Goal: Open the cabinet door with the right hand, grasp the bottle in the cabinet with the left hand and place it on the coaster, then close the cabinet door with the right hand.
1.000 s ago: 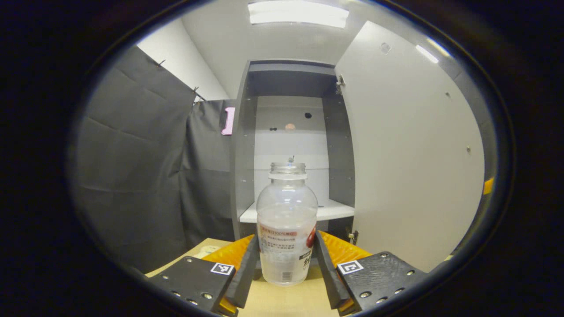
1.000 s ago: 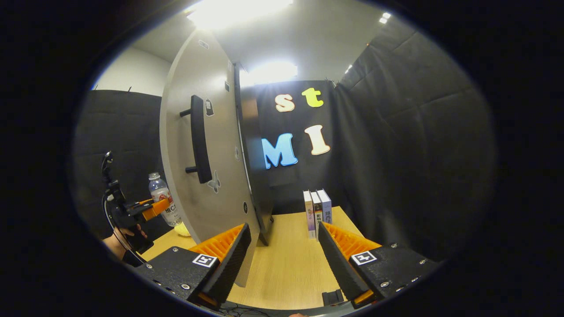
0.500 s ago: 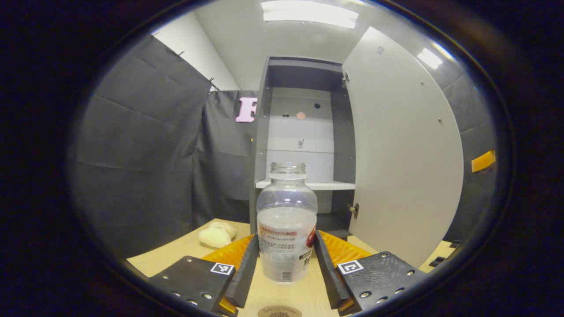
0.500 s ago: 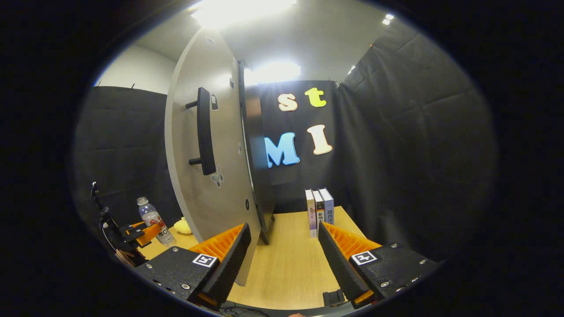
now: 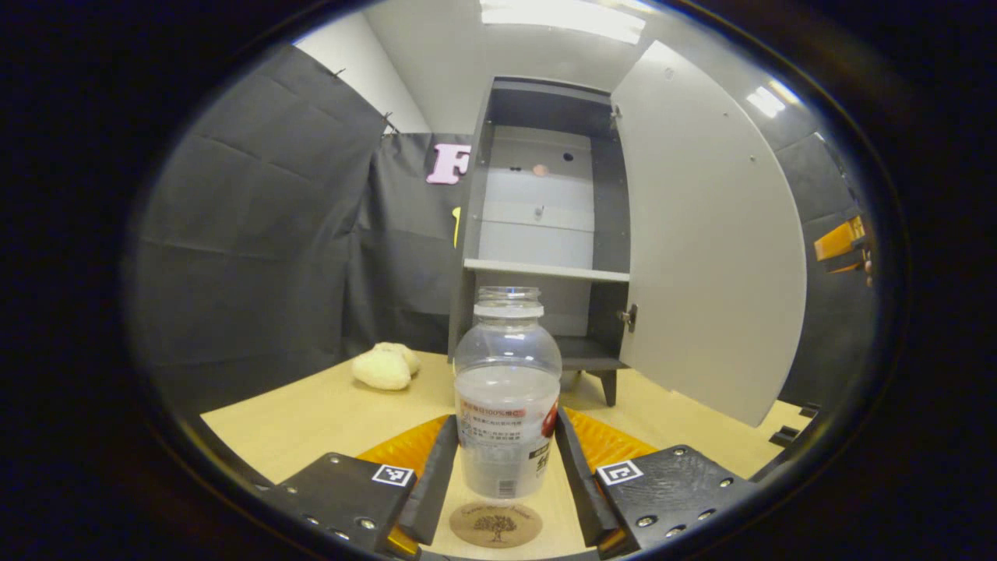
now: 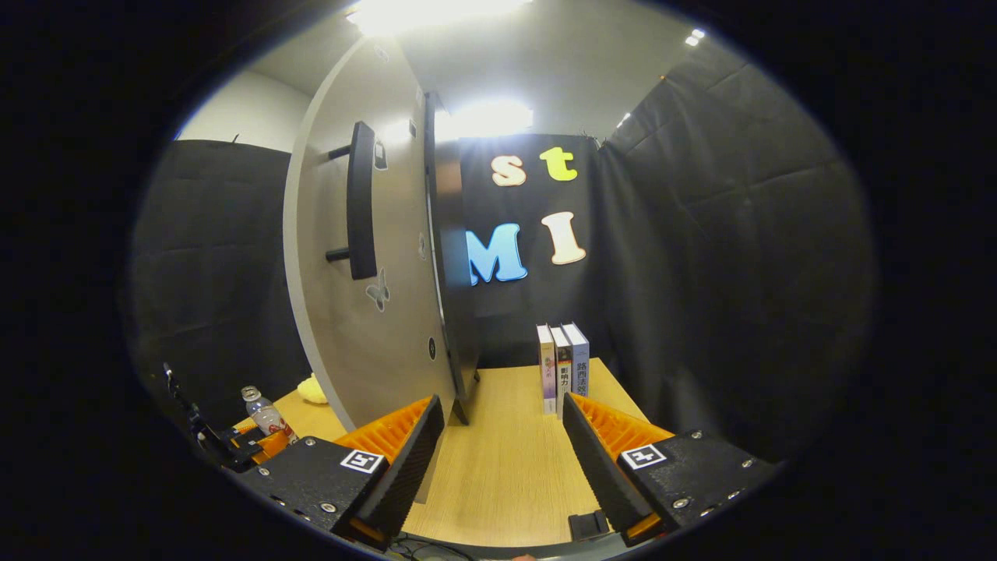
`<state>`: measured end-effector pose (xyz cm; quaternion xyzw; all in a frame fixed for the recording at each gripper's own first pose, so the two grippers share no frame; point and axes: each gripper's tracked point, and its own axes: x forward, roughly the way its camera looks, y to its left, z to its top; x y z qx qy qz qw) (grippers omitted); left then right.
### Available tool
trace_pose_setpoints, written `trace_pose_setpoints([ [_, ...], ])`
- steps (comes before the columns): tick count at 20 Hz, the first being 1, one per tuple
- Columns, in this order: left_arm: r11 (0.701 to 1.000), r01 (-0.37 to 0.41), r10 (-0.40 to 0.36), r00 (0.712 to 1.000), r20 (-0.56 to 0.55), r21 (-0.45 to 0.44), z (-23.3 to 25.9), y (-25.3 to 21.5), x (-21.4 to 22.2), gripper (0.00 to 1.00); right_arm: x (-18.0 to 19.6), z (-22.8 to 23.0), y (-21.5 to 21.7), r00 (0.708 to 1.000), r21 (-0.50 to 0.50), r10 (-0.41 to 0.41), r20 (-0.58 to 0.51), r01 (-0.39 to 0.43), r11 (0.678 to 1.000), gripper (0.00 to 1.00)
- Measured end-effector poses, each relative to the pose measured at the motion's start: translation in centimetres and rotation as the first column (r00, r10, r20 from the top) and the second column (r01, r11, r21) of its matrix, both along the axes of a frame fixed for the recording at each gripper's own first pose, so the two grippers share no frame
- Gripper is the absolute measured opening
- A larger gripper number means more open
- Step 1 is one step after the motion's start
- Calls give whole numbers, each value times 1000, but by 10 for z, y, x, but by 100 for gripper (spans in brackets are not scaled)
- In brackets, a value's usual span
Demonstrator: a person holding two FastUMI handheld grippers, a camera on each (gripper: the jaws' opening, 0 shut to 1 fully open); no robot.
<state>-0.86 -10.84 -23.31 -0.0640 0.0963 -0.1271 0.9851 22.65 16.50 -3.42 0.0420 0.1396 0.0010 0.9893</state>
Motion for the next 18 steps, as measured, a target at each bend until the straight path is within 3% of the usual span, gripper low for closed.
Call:
trace_pose_setpoints([
  [15,999,11,-9,999,-47,42,-61,-6,-27,71,5,-14,23,998,-65,44,-46,-47,997,95],
  [16,998,12,-9,999,-53,60,-63,-6,-27,76,6,-12,21,999,-76,37,-40,-40,996,95],
  [17,997,9,-4,998,-65,79,-64,-6,-28,72,7,-8,19,999,-85,34,-30,-37,996,95],
  [18,996,8,-1,997,-76,91,-64,-7,-27,82,8,-5,18,999,-88,33,-21,-35,996,95],
])
